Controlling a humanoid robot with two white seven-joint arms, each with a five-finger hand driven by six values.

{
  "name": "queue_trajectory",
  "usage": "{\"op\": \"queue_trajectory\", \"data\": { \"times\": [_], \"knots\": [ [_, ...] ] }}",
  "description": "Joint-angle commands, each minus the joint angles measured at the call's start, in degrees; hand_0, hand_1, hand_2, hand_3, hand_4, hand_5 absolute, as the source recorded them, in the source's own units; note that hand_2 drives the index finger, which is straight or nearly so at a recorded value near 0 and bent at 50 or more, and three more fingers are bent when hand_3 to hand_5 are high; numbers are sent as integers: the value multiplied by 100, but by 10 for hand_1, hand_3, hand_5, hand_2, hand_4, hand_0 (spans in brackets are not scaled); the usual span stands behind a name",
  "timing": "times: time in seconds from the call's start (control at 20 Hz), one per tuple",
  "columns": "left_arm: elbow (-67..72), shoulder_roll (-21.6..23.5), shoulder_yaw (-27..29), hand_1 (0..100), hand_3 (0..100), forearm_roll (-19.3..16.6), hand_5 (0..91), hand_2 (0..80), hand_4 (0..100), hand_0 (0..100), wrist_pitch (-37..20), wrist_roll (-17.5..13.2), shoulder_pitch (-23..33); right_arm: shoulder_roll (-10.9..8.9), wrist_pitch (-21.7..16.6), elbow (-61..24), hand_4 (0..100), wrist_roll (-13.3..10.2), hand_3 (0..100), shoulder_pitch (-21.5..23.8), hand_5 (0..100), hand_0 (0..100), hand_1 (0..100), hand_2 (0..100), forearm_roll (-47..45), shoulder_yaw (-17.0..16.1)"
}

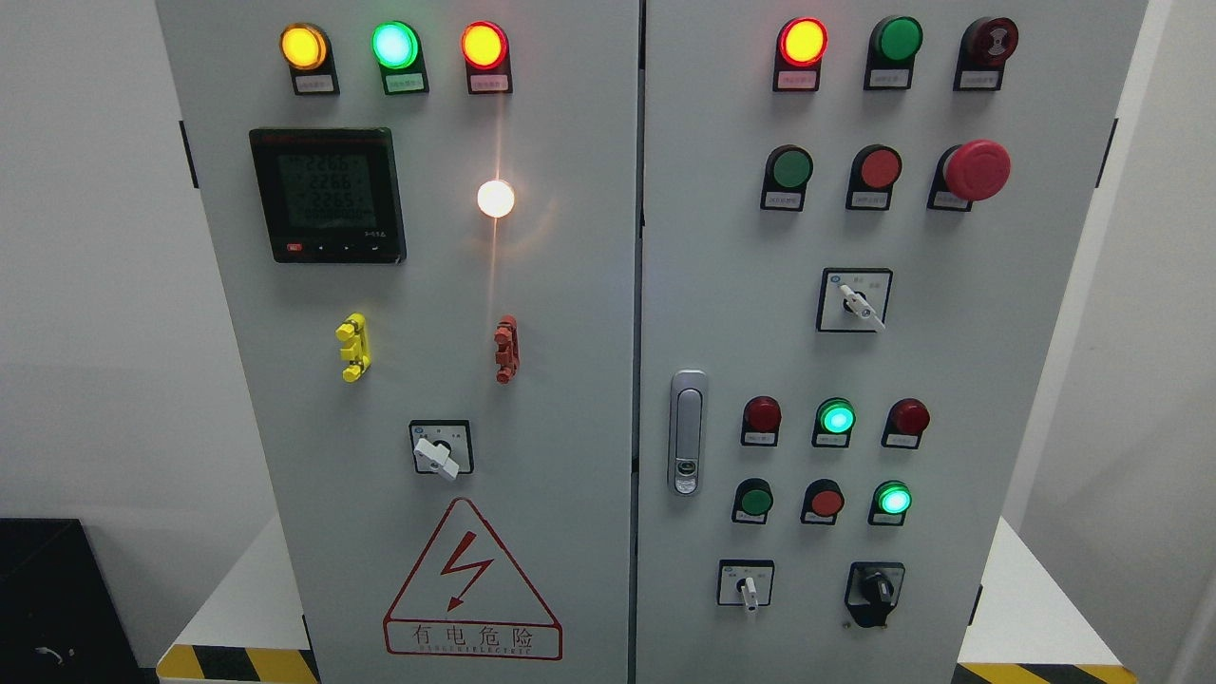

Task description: Flip black knob to close circuit

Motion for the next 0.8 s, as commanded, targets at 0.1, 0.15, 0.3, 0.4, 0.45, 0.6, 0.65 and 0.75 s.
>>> {"op": "queue_trajectory", "data": {
  "times": [0.1,0.15,0.3,0.4,0.45,0.6,0.65,0.75],
  "knots": [
    [0,1,0,556,0,9,0,0,0,120,0,4,35,-15,-2,12,0,5,0,6,0,0,107,0,-13,82],
    [0,1,0,556,0,0,0,0,0,120,0,4,35,-15,-2,12,0,5,0,6,0,0,108,0,-13,82],
    [0,1,0,556,0,0,0,0,0,120,0,4,35,-15,-2,12,0,5,0,-2,0,0,107,0,-13,82],
    [0,1,0,556,0,0,0,0,0,120,0,4,35,-15,-2,12,0,13,0,-2,0,0,107,0,-13,82],
    [0,-8,0,556,0,0,0,0,0,120,0,4,35,-15,-2,3,0,5,0,6,0,0,107,0,-13,90],
    [0,1,0,556,0,0,0,0,0,120,0,4,35,-6,7,-32,0,14,0,6,0,0,108,0,-13,99],
    [0,-8,0,556,0,0,0,0,0,120,0,4,35,-6,-2,-49,0,14,0,6,0,0,109,0,-13,108],
    [0,1,0,556,0,0,0,0,0,120,0,4,35,3,7,-172,0,14,0,6,0,0,109,0,-4,117]
  ]
}}
